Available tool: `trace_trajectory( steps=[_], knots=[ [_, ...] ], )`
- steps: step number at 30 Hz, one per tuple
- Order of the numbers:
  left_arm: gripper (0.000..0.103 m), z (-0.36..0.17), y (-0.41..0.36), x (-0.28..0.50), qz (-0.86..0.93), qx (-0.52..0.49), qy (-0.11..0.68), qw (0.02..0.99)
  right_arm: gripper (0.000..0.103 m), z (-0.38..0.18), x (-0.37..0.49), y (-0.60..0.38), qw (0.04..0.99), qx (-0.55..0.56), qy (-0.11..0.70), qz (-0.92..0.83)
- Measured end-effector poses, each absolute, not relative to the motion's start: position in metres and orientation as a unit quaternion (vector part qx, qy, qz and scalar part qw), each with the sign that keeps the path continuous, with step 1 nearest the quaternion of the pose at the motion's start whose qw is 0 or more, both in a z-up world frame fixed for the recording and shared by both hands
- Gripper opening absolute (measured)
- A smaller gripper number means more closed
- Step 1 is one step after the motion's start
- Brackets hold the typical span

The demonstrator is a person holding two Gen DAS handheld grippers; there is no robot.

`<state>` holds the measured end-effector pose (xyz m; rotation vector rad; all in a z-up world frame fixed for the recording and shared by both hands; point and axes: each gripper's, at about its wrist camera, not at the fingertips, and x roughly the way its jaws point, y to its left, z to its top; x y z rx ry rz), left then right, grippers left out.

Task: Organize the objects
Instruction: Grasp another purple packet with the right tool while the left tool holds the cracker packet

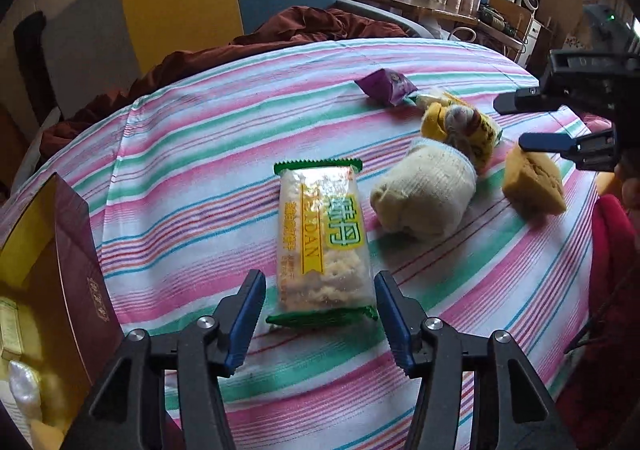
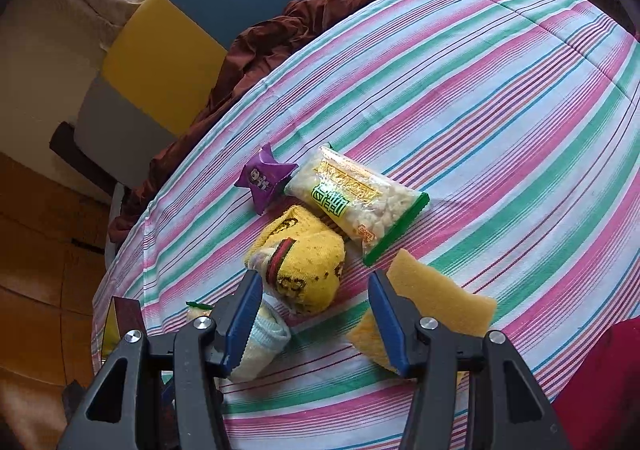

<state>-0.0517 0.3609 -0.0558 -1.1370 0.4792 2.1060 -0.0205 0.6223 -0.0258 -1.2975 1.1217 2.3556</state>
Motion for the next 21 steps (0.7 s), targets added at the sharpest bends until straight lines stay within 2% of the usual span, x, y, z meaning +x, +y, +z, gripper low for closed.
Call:
trace_trajectory(
  steps=[6, 7, 9, 15, 21],
  knots=[
    [0.061, -0.062, 0.387, -0.073, 0.813, -0.437, 0.195, 0.332, 0.056, -0.025, -0.02, 0.622, 0.117, -0.442, 0.382, 0.803],
    [0.053, -0.07, 0.389, -0.077, 0.809, -0.447, 0.192, 0.33, 0.056, -0.025, -0.02, 0.622, 0.116, -0.442, 0.382, 0.803],
    [0.05, -0.075, 0.386, -0.076, 0.824, -0.429, 0.174, 0.328, 0.056, -0.025, -0.02, 0.622, 0.116, -0.441, 0.382, 0.804],
    [0.049, -0.08, 0.378, -0.066, 0.847, -0.402, 0.147, 0.317, 0.056, -0.023, -0.023, 0.617, 0.114, -0.446, 0.368, 0.808],
    [0.049, -0.081, 0.373, -0.069, 0.847, -0.4, 0.124, 0.326, 0.056, -0.02, -0.037, 0.601, 0.108, -0.471, 0.311, 0.818]
  ],
)
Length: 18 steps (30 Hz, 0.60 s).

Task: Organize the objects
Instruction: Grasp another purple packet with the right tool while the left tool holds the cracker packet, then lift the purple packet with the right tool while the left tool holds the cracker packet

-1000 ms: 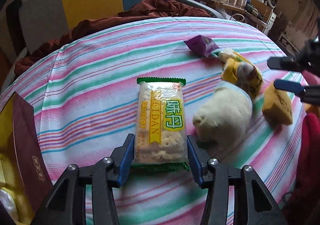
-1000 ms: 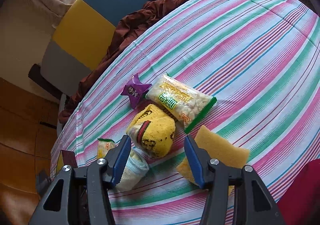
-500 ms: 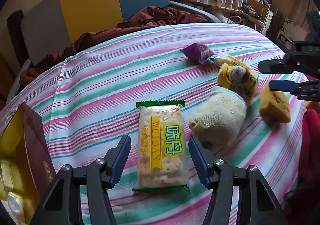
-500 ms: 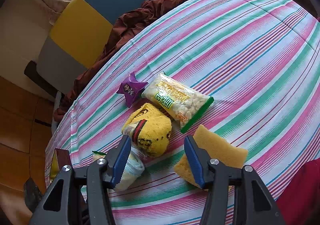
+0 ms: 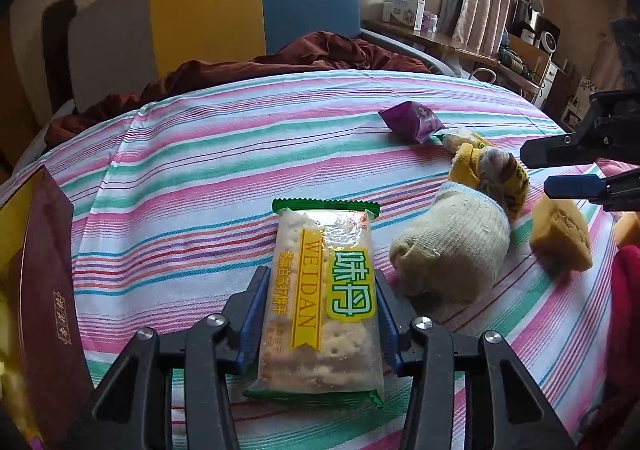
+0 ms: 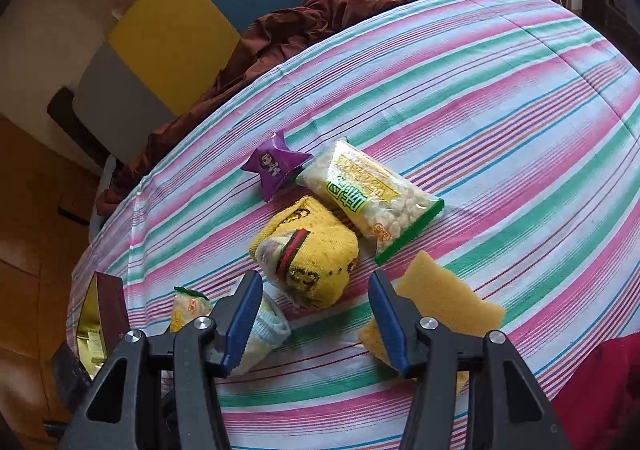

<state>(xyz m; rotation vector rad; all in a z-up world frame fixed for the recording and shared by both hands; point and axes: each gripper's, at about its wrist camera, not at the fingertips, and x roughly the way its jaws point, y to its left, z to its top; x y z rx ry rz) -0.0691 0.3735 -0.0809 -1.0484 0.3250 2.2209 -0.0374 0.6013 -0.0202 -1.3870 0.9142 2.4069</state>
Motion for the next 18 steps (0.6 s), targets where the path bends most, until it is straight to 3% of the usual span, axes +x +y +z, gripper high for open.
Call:
trace_trajectory(
  steps=[9, 16, 18],
  knots=[
    [0.049, -0.082, 0.37, -0.071, 0.847, -0.401, 0.104, 0.334, 0.056, -0.008, -0.119, 0.581, 0.104, -0.506, 0.145, 0.843],
    [0.049, -0.083, 0.367, -0.072, 0.846, -0.401, 0.091, 0.34, 0.056, -0.048, -0.19, 0.58, 0.108, -0.568, 0.063, 0.813],
    [0.049, -0.084, 0.367, -0.073, 0.846, -0.401, 0.088, 0.341, 0.049, -0.062, -0.201, 0.578, 0.119, -0.584, 0.043, 0.802]
  ],
)
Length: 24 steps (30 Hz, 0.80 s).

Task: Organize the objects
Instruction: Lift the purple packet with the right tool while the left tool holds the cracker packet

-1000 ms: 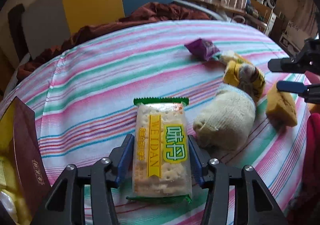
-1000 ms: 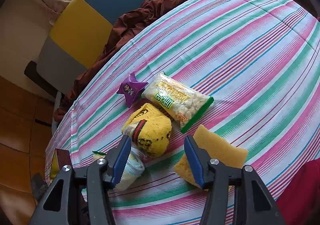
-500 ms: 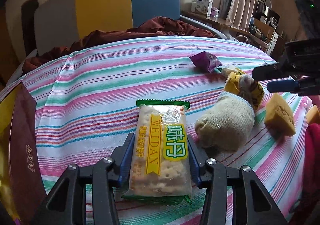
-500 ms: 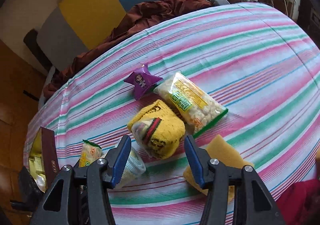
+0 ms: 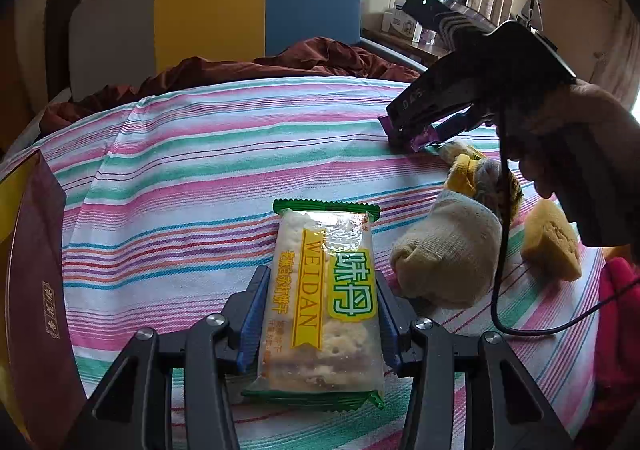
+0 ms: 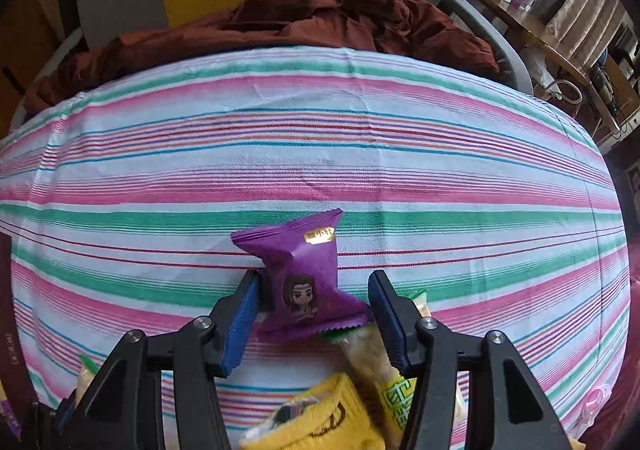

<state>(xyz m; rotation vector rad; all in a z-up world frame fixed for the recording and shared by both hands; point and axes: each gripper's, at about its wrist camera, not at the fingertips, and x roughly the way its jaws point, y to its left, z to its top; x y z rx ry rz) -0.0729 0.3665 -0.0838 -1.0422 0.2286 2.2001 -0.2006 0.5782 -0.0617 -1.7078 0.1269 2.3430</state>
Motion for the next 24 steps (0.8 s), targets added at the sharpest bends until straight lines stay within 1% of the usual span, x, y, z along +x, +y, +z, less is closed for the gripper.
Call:
trace_trajectory(
  steps=[1, 3, 5, 7, 16, 19, 23, 24],
  knots=[
    [0.049, -0.084, 0.366, -0.073, 0.846, -0.401, 0.086, 0.342, 0.034, -0.062, -0.201, 0.577, 0.11, -0.577, 0.046, 0.808],
    [0.049, -0.084, 0.366, -0.073, 0.846, -0.4, 0.084, 0.343, 0.033, -0.059, -0.2, 0.57, 0.095, -0.573, 0.044, 0.813],
    [0.049, -0.084, 0.366, -0.073, 0.846, -0.399, 0.083, 0.343, 0.033, -0.055, -0.194, 0.557, 0.086, -0.568, 0.015, 0.818],
    [0.049, -0.084, 0.366, -0.072, 0.847, -0.398, 0.082, 0.344, 0.033, -0.049, -0.183, 0.546, 0.08, -0.56, 0.004, 0.825],
    [0.049, -0.085, 0.366, -0.07, 0.847, -0.396, 0.087, 0.345, 0.033, 0.007, -0.094, 0.525, 0.033, -0.503, 0.071, 0.861],
    [0.049, -0.084, 0.367, -0.07, 0.847, -0.395, 0.089, 0.343, 0.033, 0.007, -0.059, 0.527, 0.038, -0.517, 0.087, 0.85],
    [0.049, -0.084, 0.368, -0.07, 0.848, -0.394, 0.094, 0.34, 0.033, -0.016, -0.037, 0.533, 0.053, -0.556, 0.108, 0.822],
    [0.049, -0.083, 0.368, -0.069, 0.849, -0.394, 0.095, 0.34, 0.033, -0.023, -0.037, 0.535, 0.054, -0.568, 0.124, 0.812]
  ],
)
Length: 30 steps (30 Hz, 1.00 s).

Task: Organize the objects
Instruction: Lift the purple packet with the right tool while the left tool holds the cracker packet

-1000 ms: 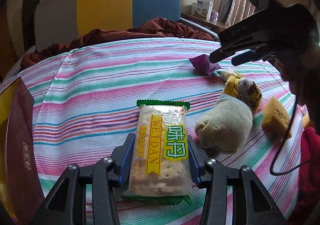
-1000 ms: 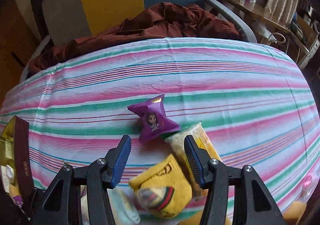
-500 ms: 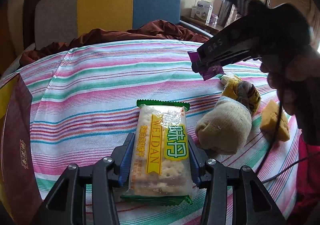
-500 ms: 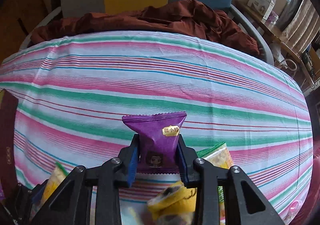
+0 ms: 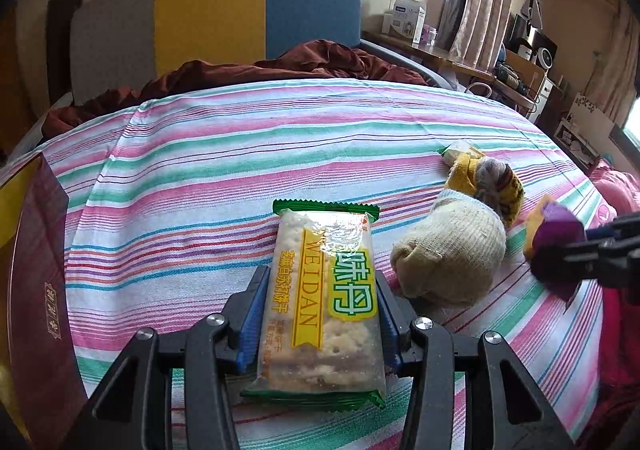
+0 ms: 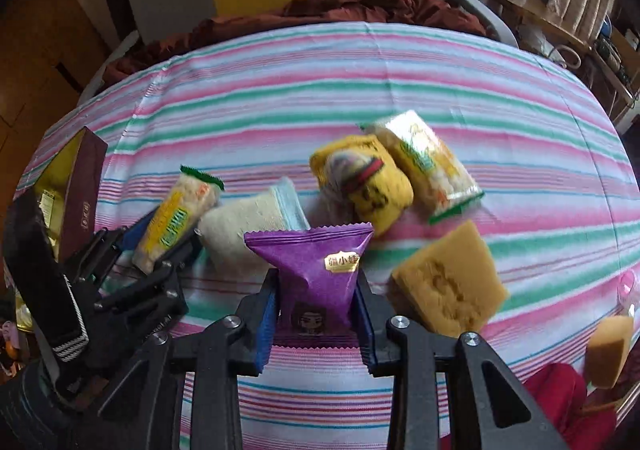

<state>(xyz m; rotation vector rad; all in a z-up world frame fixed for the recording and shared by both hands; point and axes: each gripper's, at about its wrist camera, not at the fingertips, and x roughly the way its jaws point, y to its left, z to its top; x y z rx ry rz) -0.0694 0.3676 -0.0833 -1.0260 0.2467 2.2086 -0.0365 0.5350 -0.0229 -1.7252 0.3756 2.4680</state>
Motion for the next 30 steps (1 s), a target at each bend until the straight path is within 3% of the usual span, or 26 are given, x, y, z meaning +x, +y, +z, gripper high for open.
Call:
trace_trajectory(
  steps=[4, 7, 10, 23, 30],
  knots=[
    [0.049, -0.083, 0.366, -0.069, 0.849, -0.395, 0.093, 0.339, 0.033, -0.037, -0.041, 0.533, 0.05, -0.574, 0.147, 0.804],
    [0.049, -0.083, 0.365, -0.068, 0.851, -0.393, 0.097, 0.335, 0.033, -0.059, -0.053, 0.523, 0.082, -0.6, 0.108, 0.788],
    [0.049, -0.083, 0.364, -0.067, 0.852, -0.393, 0.097, 0.332, 0.033, -0.058, -0.057, 0.513, 0.09, -0.589, 0.073, 0.8],
    [0.048, -0.078, 0.345, -0.04, 0.863, -0.395, 0.101, 0.299, 0.033, -0.057, -0.058, 0.51, 0.091, -0.588, 0.049, 0.803],
    [0.048, -0.067, 0.329, -0.007, 0.854, -0.393, 0.094, 0.328, 0.033, -0.057, -0.059, 0.509, 0.092, -0.587, 0.044, 0.803]
  ],
)
